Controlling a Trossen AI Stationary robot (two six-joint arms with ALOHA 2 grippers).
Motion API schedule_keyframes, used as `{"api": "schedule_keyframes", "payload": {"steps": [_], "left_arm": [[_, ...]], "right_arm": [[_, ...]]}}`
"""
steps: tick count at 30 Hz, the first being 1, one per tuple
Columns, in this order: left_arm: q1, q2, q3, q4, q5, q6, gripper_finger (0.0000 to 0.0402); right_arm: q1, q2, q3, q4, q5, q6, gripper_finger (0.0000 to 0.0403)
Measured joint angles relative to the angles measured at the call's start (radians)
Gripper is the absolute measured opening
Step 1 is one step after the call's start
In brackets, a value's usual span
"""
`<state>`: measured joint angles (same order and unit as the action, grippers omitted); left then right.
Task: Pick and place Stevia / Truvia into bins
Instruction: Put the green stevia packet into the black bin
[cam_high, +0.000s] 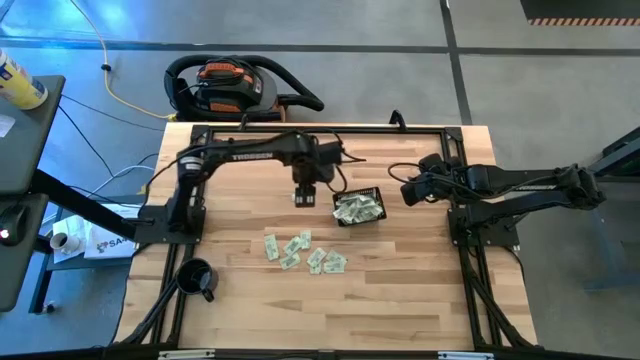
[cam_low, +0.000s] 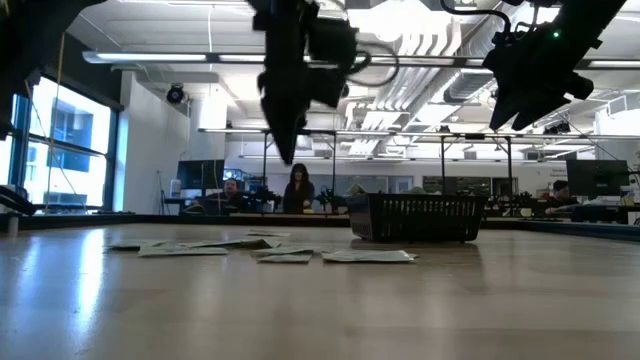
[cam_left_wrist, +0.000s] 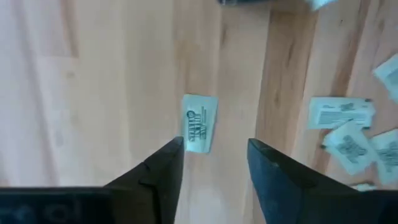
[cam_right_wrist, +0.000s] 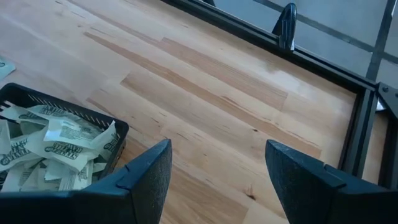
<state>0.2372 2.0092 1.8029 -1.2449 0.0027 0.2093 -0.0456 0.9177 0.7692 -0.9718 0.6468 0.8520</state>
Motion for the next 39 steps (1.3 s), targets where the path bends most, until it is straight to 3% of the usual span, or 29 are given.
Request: {"api": "schedule_keyframes", "payload": {"steps": [7,17,22,30,36,39], "left_arm": [[0.046,-0.060,-0.322,0.295,0.024,0.102,0.0185],[0.056,-0.062,-0.497,0.521,0.027,0.179,0.0232],[0.085,-0.069,-0.569,0.591,0.022,0.179,0.0204],[0.110,-0.064,-0.543,0.575,0.018,0.153,0.0023],[0.072,-0.080,-0.339,0.519,0.051,0.095,0.0049],[0.031,-0.090,-0.229,0.566,0.126,0.103,0.0028]], "right_arm": [[0.000,0.000,0.000,-0.005,0.000,0.001,0.0249],[0.000,0.000,0.000,-0.009,0.000,0.027,0.0249],[0.000,0.000,0.000,-0.014,0.001,0.054,0.0249],[0.000,0.000,0.000,-0.015,0.028,0.064,0.0249],[-0.001,0.000,0.000,-0.015,0.025,0.068,0.0249],[-0.001,0.000,0.000,-0.015,0.024,0.081,0.0249]]}}
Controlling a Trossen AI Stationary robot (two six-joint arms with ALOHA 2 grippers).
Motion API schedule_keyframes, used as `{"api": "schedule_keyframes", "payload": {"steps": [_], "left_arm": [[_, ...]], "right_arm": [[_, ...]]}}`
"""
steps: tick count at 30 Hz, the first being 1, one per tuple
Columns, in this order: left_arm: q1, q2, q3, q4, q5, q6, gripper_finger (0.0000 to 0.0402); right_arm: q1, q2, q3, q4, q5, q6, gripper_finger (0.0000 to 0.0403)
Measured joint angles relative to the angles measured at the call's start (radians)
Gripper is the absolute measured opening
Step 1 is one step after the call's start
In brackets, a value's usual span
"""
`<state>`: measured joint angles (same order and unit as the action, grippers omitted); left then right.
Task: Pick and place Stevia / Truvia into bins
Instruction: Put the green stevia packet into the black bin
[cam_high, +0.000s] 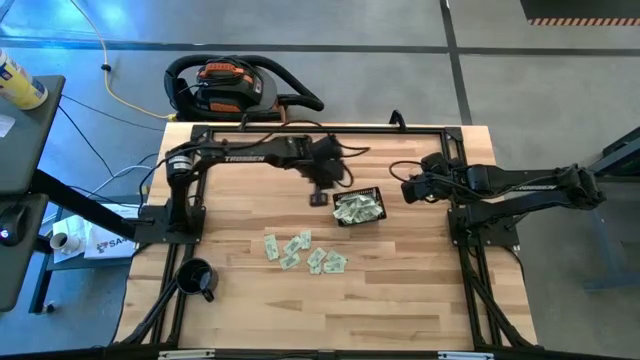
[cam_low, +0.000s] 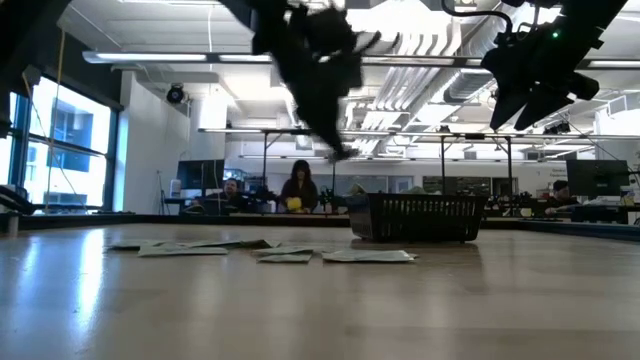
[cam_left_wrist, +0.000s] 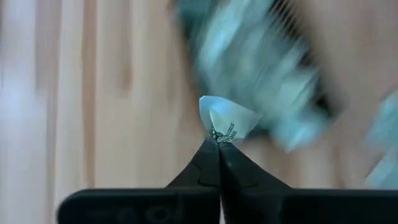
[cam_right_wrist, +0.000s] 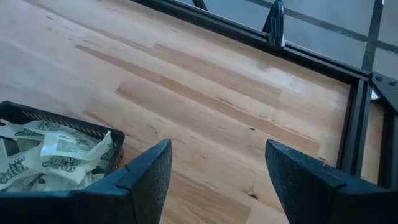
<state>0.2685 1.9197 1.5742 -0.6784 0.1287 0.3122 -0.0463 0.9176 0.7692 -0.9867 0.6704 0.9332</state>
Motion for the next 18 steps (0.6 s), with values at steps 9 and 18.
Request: {"api": "schedule_keyframes", "payload": {"steps": [9,18], "left_arm": [[-0.084,0.154,0.149,0.175,0.080,-0.030,0.0037],[-0.156,0.204,0.167,0.157,-0.038,-0.115,0.0112]], "right_arm": [[0.000,0.000,0.000,-0.003,-0.015,0.006,0.0249],[0.001,0.000,0.000,-0.017,-0.023,0.000,0.0249]]}}
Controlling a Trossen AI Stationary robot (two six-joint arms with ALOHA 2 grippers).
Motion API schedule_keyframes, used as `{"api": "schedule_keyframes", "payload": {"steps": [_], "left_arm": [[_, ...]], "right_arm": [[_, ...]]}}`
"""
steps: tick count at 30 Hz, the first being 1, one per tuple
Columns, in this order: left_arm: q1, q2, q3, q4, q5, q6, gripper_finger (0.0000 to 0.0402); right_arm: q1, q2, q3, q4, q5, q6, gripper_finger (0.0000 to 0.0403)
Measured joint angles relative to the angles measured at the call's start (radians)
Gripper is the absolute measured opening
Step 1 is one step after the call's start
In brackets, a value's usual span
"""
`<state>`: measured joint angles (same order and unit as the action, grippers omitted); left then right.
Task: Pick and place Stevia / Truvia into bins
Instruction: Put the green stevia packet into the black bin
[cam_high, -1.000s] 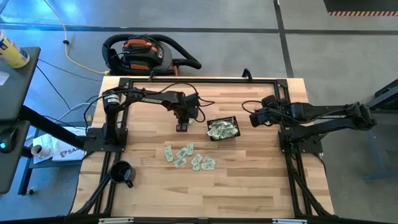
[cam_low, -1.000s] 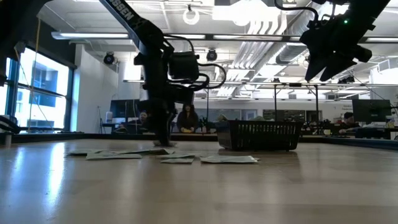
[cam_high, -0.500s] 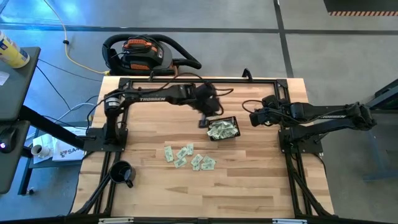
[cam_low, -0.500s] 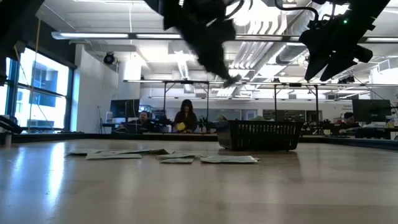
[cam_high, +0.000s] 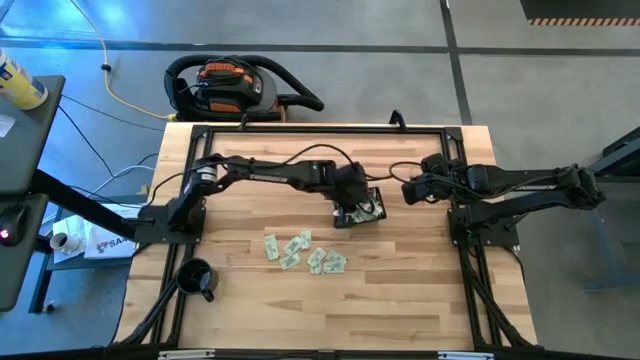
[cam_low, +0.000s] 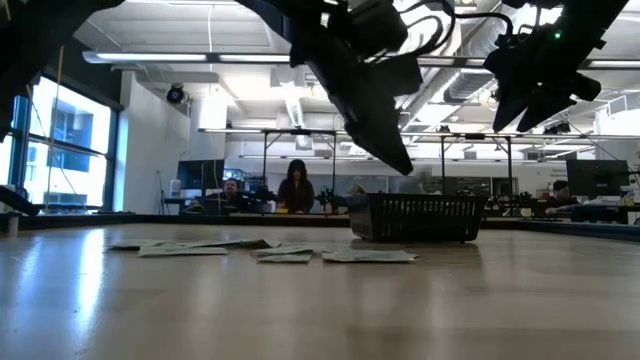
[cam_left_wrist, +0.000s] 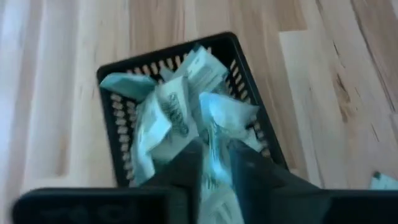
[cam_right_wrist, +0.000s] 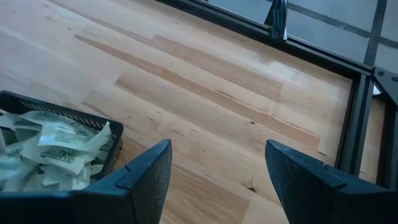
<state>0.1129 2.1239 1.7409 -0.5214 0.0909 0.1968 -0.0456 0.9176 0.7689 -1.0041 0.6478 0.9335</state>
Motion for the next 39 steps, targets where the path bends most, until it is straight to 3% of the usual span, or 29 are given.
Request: {"api": "schedule_keyframes", "payload": {"steps": [5,8,12,15,18,23,26,28,33,36,39], "left_arm": [[-0.002,-0.068,0.002,-0.128,-0.065,-0.003,0.0191],[-0.001,-0.110,0.002,-0.316,-0.108,-0.028,0.0224],[-0.002,-0.168,-0.011,-0.602,-0.124,-0.153,0.0236],[-0.025,-0.228,-0.098,-0.669,-0.131,-0.191,0.0223],[-0.071,-0.327,-0.237,-0.645,-0.124,-0.243,0.0203],[-0.110,-0.467,-0.507,-0.569,-0.125,-0.648,0.0181],[-0.133,-0.543,-0.643,-0.372,-0.084,-0.891,0.0180],[-0.145,-0.555,-0.707,-0.205,-0.043,-0.976,0.0182],[-0.146,-0.506,-0.744,0.056,-0.048,-0.962,0.0186],[-0.144,-0.446,-0.745,0.103,-0.150,-0.937,0.0186],[-0.132,-0.386,-0.724,0.111,-0.173,-0.948,0.0186]], "right_arm": [[0.000,0.000,0.000,-0.001,-0.001,-0.036,0.0249],[0.000,0.000,0.000,-0.001,-0.005,-0.055,0.0249],[0.000,0.000,0.000,0.000,-0.007,-0.070,0.0249],[0.000,0.000,0.000,0.009,0.000,-0.087,0.0249],[0.000,0.000,0.000,0.028,0.001,-0.130,0.0249],[0.000,0.000,0.000,0.044,0.000,-0.152,0.0249],[0.000,0.000,0.000,0.055,0.002,-0.151,0.0249],[0.000,0.000,0.000,0.066,0.014,-0.152,0.0249],[0.000,0.000,0.000,0.098,0.047,-0.153,0.0249],[0.000,0.000,0.000,0.104,0.043,-0.151,0.0249],[0.000,0.000,0.000,0.102,0.021,-0.150,0.0249]]}}
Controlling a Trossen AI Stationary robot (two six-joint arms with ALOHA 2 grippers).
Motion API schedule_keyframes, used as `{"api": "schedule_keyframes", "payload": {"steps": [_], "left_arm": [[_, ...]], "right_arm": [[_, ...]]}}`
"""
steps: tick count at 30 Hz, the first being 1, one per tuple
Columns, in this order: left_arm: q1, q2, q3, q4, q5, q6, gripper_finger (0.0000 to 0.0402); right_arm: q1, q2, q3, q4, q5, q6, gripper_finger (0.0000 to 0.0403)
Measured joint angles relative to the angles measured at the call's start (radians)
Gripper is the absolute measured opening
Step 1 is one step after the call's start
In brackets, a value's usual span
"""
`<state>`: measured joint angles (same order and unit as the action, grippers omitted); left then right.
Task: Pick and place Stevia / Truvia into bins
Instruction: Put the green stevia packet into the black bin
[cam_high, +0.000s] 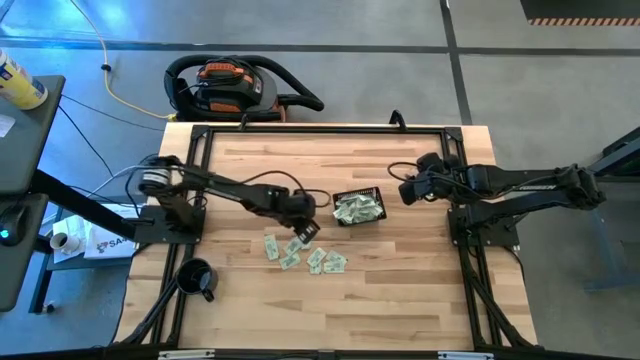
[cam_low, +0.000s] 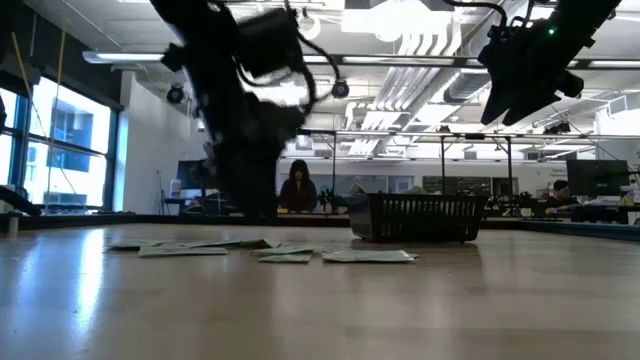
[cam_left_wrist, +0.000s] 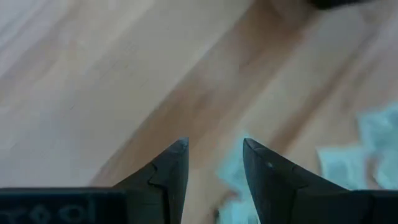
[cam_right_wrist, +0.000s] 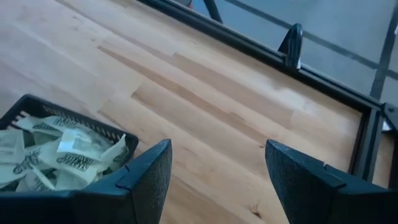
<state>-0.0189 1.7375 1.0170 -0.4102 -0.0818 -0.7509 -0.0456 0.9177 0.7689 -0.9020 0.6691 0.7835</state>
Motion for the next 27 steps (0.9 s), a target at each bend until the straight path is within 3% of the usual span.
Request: {"api": "schedule_keyframes", "payload": {"steps": [7,15,19,24,27], "left_arm": [[-0.035,0.090,0.053,-0.011,0.049,-0.010,0.0186],[-0.078,0.125,0.064,-0.011,-0.023,0.023,0.0179],[-0.061,0.143,0.062,-0.001,-0.072,0.103,0.0133],[0.030,0.148,0.061,0.087,-0.121,0.229,0.0033],[0.099,0.149,0.073,0.086,-0.124,0.279,0.0022]], "right_arm": [[0.000,0.005,0.000,-0.023,-0.032,0.025,0.0249],[0.000,0.031,0.000,-0.046,-0.031,0.023,0.0249],[0.000,0.044,0.000,-0.045,-0.023,0.020,0.0249],[0.000,0.050,0.000,-0.044,-0.024,0.020,0.0249],[0.000,0.050,0.000,-0.043,-0.028,0.021,0.0249]]}}
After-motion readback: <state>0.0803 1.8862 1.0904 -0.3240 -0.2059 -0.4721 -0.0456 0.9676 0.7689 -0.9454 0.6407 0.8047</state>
